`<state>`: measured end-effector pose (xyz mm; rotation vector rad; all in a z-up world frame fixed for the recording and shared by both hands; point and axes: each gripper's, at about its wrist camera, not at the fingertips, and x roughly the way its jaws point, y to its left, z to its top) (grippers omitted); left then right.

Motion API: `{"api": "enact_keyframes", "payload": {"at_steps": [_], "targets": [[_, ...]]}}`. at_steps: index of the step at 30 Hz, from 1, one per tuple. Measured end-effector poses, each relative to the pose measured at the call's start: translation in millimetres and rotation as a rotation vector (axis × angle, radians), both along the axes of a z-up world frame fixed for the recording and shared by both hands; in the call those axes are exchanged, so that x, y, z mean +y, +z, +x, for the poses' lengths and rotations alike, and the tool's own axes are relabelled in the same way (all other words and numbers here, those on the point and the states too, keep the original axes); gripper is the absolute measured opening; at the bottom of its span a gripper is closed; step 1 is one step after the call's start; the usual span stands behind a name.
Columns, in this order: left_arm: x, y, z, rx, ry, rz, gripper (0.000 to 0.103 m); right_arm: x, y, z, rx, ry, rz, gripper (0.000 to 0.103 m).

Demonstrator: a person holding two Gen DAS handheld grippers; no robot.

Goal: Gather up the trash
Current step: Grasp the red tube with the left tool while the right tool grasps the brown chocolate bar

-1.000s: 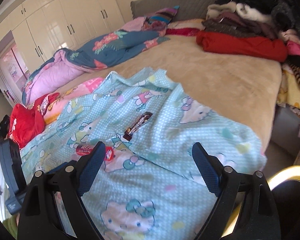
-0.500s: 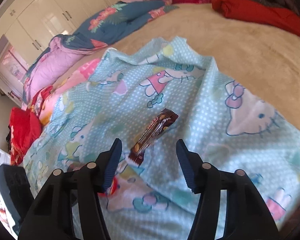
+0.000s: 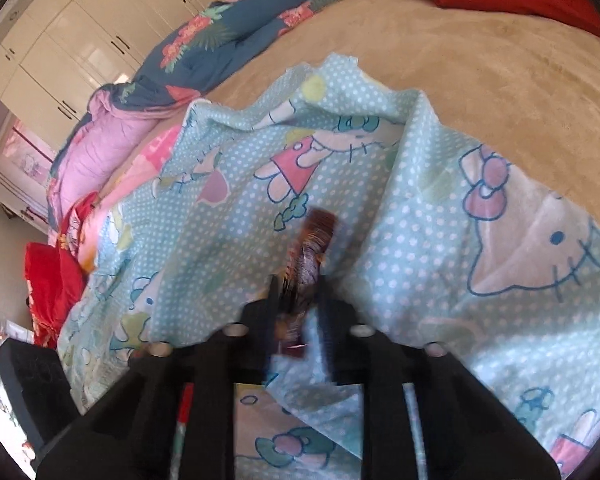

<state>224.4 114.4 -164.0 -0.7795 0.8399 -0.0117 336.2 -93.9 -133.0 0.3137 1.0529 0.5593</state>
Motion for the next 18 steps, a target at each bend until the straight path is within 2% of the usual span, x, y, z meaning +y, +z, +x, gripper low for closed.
{"api": "enact_keyframes", "payload": {"at_steps": [1,6,8,18], "targets": [[1.1,-1.0,1.1,0.005,0.005,0.005,0.043,-4.4,3.8,-3.3,-0.014,-0.006,0.007,0.015],[-0.9,3.8,2.3,0.002,0.019,0.01,0.035,-28.9,23.9,-27.0,-0.077,-0.022,0.013,0.014],[-7.8,12.5,0.2,-0.02,0.003,0.019,0.029,-39.3,30.8,-39.2,-0.098,-0.025,0.015,0.014],[-54.1,54.7,-15.9,-0.126,-0.088,0.108,0.024,-81.7,65.6,-93.2,-0.185,-0.044,0.001,0.014]]}}
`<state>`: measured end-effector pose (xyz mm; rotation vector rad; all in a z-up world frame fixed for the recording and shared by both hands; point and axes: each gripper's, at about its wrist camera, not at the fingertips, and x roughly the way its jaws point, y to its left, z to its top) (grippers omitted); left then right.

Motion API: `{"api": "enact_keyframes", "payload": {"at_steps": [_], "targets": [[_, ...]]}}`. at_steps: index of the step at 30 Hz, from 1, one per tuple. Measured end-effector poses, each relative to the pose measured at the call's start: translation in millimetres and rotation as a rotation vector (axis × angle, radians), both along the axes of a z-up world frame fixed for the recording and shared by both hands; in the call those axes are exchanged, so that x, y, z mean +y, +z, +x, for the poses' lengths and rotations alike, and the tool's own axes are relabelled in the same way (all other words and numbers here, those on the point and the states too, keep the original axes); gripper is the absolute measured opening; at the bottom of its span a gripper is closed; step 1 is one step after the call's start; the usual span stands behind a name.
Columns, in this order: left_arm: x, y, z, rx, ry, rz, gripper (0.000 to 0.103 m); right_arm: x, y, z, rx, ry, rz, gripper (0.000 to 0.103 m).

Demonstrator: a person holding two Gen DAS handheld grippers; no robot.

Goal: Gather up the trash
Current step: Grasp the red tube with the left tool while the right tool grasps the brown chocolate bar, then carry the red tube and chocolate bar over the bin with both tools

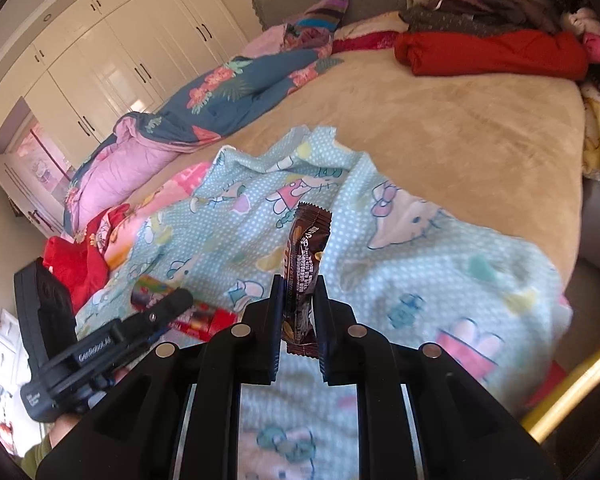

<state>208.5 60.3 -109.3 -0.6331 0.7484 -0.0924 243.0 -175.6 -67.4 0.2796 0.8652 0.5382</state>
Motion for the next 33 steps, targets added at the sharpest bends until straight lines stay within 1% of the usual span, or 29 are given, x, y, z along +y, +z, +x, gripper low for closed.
{"api": "enact_keyframes", "payload": {"at_steps": [9,14,26,33], "targets": [[-54.8,35.2,-14.9,-0.081,-0.103,0.081,0.024,-47.4,19.0,-41.0,-0.031,-0.051,0.006,0.014],[-83.8,47.1,-21.5,-0.108,-0.159,0.102,0.024,-73.7,23.7,-61.1,-0.041,-0.082,0.003,0.014],[-149.0,59.4,-39.4,-0.144,-0.288,0.141,0.023,-137.6,28.2,-105.2,-0.048,-0.17,-0.008,0.014],[-185.9,59.6,-50.6,-0.155,-0.369,0.173,0.023,-167.5,27.8,-121.7,-0.05,-0.213,-0.018,0.014]]}}
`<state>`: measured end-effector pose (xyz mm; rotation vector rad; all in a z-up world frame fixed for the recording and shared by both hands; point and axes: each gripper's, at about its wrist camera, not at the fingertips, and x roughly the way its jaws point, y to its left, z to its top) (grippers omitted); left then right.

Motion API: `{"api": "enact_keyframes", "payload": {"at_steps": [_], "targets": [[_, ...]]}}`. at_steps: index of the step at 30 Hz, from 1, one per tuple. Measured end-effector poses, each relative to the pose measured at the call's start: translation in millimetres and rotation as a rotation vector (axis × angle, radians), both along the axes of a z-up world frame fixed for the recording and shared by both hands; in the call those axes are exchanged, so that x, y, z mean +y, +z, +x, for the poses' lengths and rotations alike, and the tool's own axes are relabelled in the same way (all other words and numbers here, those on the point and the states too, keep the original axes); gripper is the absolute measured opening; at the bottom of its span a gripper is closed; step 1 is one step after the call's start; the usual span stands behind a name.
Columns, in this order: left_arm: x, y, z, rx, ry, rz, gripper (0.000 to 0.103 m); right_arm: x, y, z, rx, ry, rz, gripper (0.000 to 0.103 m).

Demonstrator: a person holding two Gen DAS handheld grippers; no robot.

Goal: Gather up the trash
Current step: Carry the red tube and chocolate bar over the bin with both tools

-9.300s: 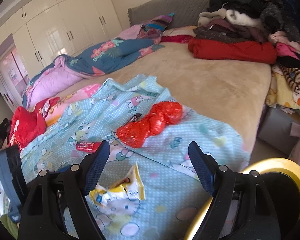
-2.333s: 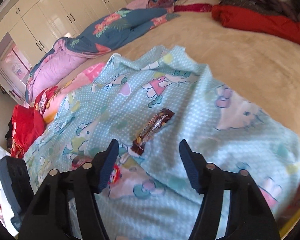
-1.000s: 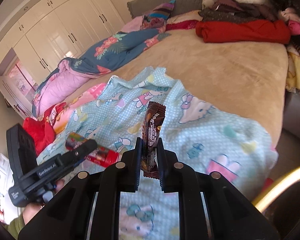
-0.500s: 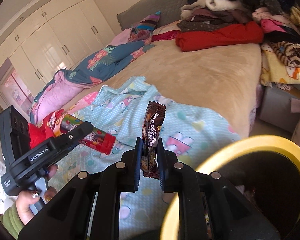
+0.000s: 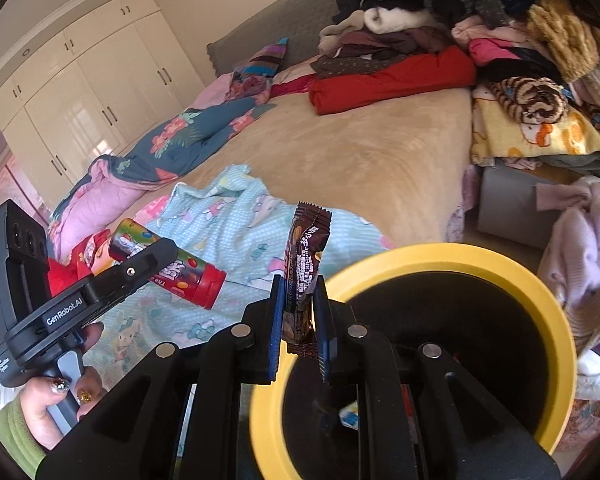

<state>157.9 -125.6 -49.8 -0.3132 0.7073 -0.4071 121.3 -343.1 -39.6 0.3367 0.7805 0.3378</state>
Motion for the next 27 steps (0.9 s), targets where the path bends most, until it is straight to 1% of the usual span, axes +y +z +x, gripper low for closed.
{"api": "enact_keyframes", "payload": {"at_steps": [12,20,26,27], "targets": [[-50.1,-6.2,-16.6,0.0,-0.114,0.063,0.023,-53.0,-19.3,-21.6,0.048,-0.092,0.016,0.014],[-80.9,-16.7,-28.9,0.015,-0.194,0.106,0.023,-73.5,-28.5,-28.3,0.086,-0.127,0.031,0.017],[-102.9,-28.6,-35.6,0.048,-0.259,0.137,0.023,-82.3,-32.5,-32.2,0.108,-0.136,0.051,0.018],[-104.5,-30.3,-36.6,0.05,-0.262,0.141,0.023,-83.5,-33.0,-32.9,0.111,-0.137,0.055,0.02]]}}
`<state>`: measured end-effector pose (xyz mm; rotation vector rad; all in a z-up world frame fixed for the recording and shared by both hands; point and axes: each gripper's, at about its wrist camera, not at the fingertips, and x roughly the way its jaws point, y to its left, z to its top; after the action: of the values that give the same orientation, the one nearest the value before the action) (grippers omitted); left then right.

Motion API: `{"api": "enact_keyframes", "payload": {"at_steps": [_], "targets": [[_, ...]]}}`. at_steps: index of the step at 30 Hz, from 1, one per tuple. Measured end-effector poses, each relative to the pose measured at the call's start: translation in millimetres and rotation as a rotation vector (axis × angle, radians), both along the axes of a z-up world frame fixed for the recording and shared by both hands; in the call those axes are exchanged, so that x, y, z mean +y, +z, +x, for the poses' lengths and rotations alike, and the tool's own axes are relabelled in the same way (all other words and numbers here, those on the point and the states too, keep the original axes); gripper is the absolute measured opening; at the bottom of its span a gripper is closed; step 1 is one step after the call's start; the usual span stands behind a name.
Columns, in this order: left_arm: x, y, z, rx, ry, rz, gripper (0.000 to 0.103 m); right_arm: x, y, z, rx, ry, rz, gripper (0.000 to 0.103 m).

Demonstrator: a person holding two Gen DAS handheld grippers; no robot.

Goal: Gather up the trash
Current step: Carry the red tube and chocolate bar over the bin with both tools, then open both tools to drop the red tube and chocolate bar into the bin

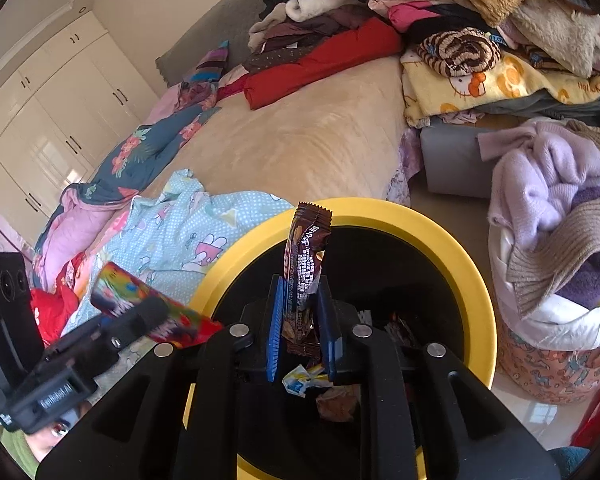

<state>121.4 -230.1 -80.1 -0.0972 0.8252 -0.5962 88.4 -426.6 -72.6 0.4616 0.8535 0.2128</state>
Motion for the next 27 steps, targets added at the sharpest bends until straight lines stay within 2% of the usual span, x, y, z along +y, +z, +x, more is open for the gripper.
{"api": "enact_keyframes", "payload": {"at_steps": [1,3,7,9,12,14,18,20,21,23,27], "targets": [[-1.8,-1.8,-0.3,0.004,-0.005,0.004,0.023,-1.6,-0.3,-1.4,0.001,-0.004,0.006,0.022],[-5.5,-6.9,-0.3,0.024,-0.018,0.008,0.023,-3.6,0.4,-2.4,0.003,-0.009,0.009,0.031],[-11.3,-15.3,-1.2,0.048,-0.029,0.029,0.023,-7.7,3.2,-7.0,-0.001,-0.017,0.008,0.034],[-12.5,-17.7,-1.7,0.055,-0.03,0.037,0.024,-9.2,5.5,-10.2,-0.005,-0.025,0.001,0.042],[-11.9,-17.9,-3.4,0.054,-0.026,0.043,0.033,-11.1,9.8,-16.4,-0.017,-0.034,-0.012,0.048],[-11.0,-17.0,-4.3,0.052,-0.021,0.047,0.044,-12.2,11.9,-20.3,-0.023,-0.036,-0.02,0.054],[-5.2,-14.2,-6.7,0.041,-0.004,0.058,0.054,-10.8,18.1,-29.3,-0.04,-0.041,-0.042,0.062],[0.0,-12.7,-8.4,0.039,0.012,0.062,0.066,-8.0,22.6,-35.5,-0.055,-0.04,-0.057,0.071],[3.6,-11.6,-9.8,0.036,0.022,0.064,0.068,-6.7,24.3,-38.7,-0.064,-0.04,-0.064,0.072],[10.9,-8.1,-12.3,0.023,0.042,0.075,0.082,-3.0,28.9,-45.8,-0.089,-0.043,-0.08,0.078],[31.6,0.4,-19.7,-0.007,0.081,0.088,0.088,4.6,38.3,-56.4,-0.148,-0.048,-0.113,0.084]]}}
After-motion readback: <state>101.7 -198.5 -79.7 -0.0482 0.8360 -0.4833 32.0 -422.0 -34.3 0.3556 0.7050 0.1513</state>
